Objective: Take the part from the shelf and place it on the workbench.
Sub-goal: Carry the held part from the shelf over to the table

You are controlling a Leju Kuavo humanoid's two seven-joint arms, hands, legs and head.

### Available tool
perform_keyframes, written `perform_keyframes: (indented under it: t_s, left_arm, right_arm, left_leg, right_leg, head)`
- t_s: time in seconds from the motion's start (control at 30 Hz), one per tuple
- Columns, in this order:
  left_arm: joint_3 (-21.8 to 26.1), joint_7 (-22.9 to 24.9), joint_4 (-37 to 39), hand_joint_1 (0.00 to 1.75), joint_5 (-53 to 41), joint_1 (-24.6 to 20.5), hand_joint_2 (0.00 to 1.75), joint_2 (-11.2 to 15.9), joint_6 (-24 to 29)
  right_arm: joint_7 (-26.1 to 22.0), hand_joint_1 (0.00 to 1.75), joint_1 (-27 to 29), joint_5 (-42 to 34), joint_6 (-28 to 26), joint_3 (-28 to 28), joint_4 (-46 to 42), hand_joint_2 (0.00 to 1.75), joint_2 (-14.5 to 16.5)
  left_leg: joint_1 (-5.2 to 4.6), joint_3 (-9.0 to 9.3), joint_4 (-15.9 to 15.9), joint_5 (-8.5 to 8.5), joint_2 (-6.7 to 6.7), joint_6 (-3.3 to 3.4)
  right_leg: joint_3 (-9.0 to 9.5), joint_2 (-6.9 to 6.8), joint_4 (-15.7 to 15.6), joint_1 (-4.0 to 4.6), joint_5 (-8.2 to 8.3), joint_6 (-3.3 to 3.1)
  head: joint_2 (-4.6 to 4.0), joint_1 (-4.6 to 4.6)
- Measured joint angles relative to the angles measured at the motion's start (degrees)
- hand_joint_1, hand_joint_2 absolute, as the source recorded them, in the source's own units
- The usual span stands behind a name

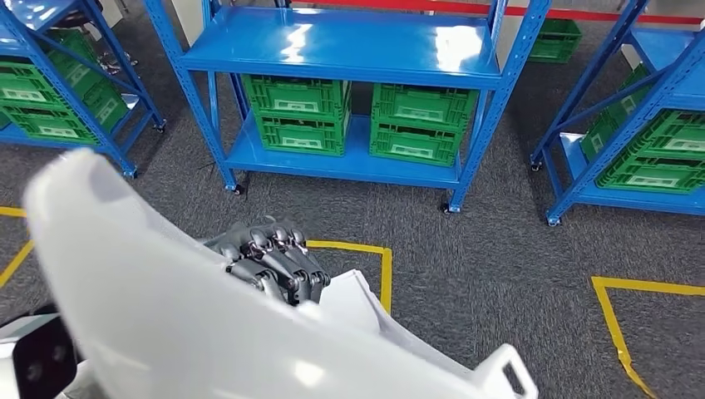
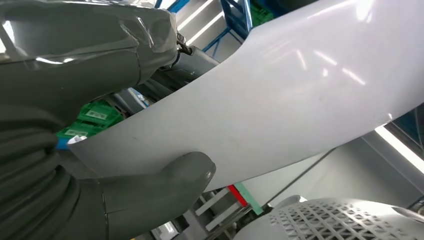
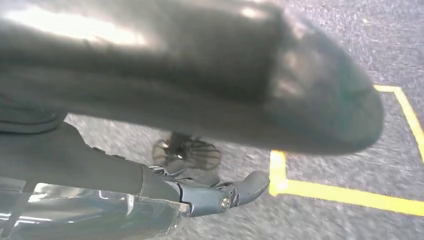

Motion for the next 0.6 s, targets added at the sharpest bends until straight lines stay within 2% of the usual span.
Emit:
perform_keyframes:
  t_s: [0.07, 0.1, 0.13, 0.17, 0.2, 0.23, 0.27, 0.3, 0.33, 0.37, 0.43, 0.47, 0.5, 0.57, 0.6]
  left_arm:
    - [-0.1, 0.1, 0.0, 1.75, 0.0, 0.0, 1.75, -0.1, -0.1]
    - [-0.1, 0.2, 0.0, 1.75, 0.0, 0.0, 1.75, -0.2, -0.1]
    - [-0.2, 0.2, 0.0, 1.75, 0.0, 0.0, 1.75, -0.2, -0.2]
    - [-0.2, 0.3, 0.0, 1.75, 0.0, 0.1, 1.75, -0.2, -0.2]
    - [-0.3, 0.3, 0.0, 1.75, 0.0, 0.1, 1.75, -0.2, -0.2]
    - [-0.4, 0.3, 0.0, 1.75, 0.0, 0.1, 1.75, -0.2, -0.2]
    - [-0.4, 0.3, 0.0, 1.75, 0.0, 0.1, 1.75, -0.2, -0.2]
    - [-0.5, 0.3, 0.0, 1.75, 0.0, 0.1, 1.75, -0.2, -0.2]
    - [-0.6, 0.2, 0.0, 1.75, 0.0, 0.1, 1.75, -0.3, -0.2]
    - [-0.6, 0.1, 0.0, 1.75, 0.0, 0.1, 1.75, -0.3, -0.2]
    - [-0.6, 0.0, 0.0, 1.75, 0.0, 0.1, 1.75, -0.3, -0.2]
    - [-0.6, 0.0, 0.0, 1.75, 0.0, 0.1, 1.75, -0.3, -0.2]
    - [-0.6, -0.1, 0.0, 1.75, 0.0, 0.2, 1.75, -0.3, -0.2]
    - [-0.6, -0.1, 0.0, 1.75, 0.0, 0.2, 1.75, -0.2, -0.3]
    - [-0.6, -0.2, 0.0, 1.75, 0.0, 0.3, 1.75, -0.2, -0.5]
  right_arm:
    - [1.5, 0.00, 0.0, -0.6, 1.3, -0.6, 0.5, 0.00, -0.5]
    - [2.2, 0.00, 0.0, -0.8, 1.9, -0.9, 0.7, 0.00, -0.7]
    - [2.8, 0.00, 0.0, -0.9, 2.3, -1.3, 0.9, 0.00, -0.8]
    - [3.3, 0.00, 0.0, -1.0, 2.5, -1.6, 1.1, 0.00, -0.8]
    - [3.8, 0.00, 0.0, -1.0, 2.7, -1.9, 1.3, 0.00, -0.9]
    - [4.3, 0.00, 0.0, -0.9, 2.8, -2.1, 1.4, 0.00, -0.9]
    - [4.9, 0.00, 0.0, -0.8, 3.0, -2.3, 1.5, 0.00, -1.0]
    - [5.5, 0.00, 0.0, -0.6, 3.3, -2.4, 1.5, 0.00, -1.2]
    - [6.1, 0.00, 0.0, -0.3, 3.6, -2.5, 1.5, 0.00, -1.3]
    - [6.7, 0.00, 0.0, -0.1, 3.8, -2.7, 1.5, 0.00, -1.4]
    - [7.5, 0.00, 0.1, 0.4, 4.0, -3.2, 1.6, 0.00, -1.5]
    - [7.8, 0.00, 0.1, 0.6, 4.0, -3.4, 1.6, 0.00, -1.5]
    - [8.1, 0.00, 0.1, 0.8, 4.0, -3.5, 1.6, 0.00, -1.6]
    - [8.6, 0.00, -0.1, 1.0, 4.0, -3.7, 1.6, 0.00, -1.7]
    - [8.8, 0.00, -0.1, 1.1, 4.0, -3.8, 1.6, 0.00, -1.8]
  left_leg:
    - [-0.16, -1.52, -0.2, 1.39, 0.40, 0.64]
    - [-0.32, -2.43, -0.1, 2.02, 0.65, 0.78]
    - [-0.44, -3.37, 0.0, 2.62, 0.96, 0.85]
    - [-0.52, -4.35, 0.2, 3.20, 1.22, 0.83]
    - [-0.54, -5.36, 0.5, 3.73, 1.46, 0.74]
    - [-0.54, -6.32, 0.9, 4.21, 1.61, 0.58]
    - [-0.61, -7.28, 1.4, 4.62, 1.71, 0.34]
    - [-0.67, -8.06, 1.9, 5.02, 1.91, 0.09]
    - [-0.69, -8.60, 2.2, 5.47, 2.08, -0.17]
    - [-0.68, -8.96, 2.4, 5.95, 2.24, -0.46]
    - [-0.49, -9.25, 2.4, 6.63, 2.16, -1.06]
    - [-0.33, -9.54, 2.9, 5.84, 1.76, -1.47]
    - [-0.11, -9.99, 4.3, 3.90, 1.25, -1.91]
    - [0.49, -11.28, 10.3, -2.01, 0.38, -2.81]
    - [0.78, -11.84, 14.0, -4.36, 0.25, -3.14]
  right_leg:
    - [-2.05, 0.02, 6.3, 0.07, -4.88, -0.81]
    - [-2.93, 0.04, 10.0, 0.08, -6.64, -0.82]
    - [-3.22, 0.03, 12.7, 0.08, -7.25, -0.47]
    - [-2.70, 0.02, 13.7, 0.08, -6.73, 0.14]
    - [-1.26, 0.01, 12.8, 0.05, -5.45, 0.81]
    - [1.08, -0.04, 10.1, 0.02, -4.16, 1.29]
    - [4.08, -0.12, 5.9, 0.10, -3.78, 1.37]
    - [6.72, -0.17, 1.8, 0.23, -4.14, 1.10]
    - [8.46, -0.19, -1.2, 0.42, -4.78, 0.70]
    - [9.26, -0.16, -3.0, 0.65, -5.40, 0.26]
    - [8.61, -0.14, -3.3, 0.64, -4.88, -0.51]
    - [8.29, -0.20, -3.4, 0.50, -4.39, -0.98]
    - [7.91, -0.27, -3.5, 0.32, -3.76, -1.42]
    - [6.84, -0.33, -3.4, 0.23, -2.45, -1.87]
    - [6.14, -0.32, -3.4, 0.25, -1.79, -1.90]
  head:
    - [0.00, 0.33]
    - [0.00, 0.43]
    - [0.00, 0.47]
    - [0.00, 0.47]
    - [0.00, 0.49]
    - [0.00, 0.50]
    - [0.00, 0.52]
    - [0.00, 0.46]
    - [0.00, 0.45]
    - [0.00, 0.45]
    - [0.00, 0.51]
    - [0.00, 0.51]
    - [0.00, 0.48]
    - [0.00, 0.39]
    - [0.00, 0.36]
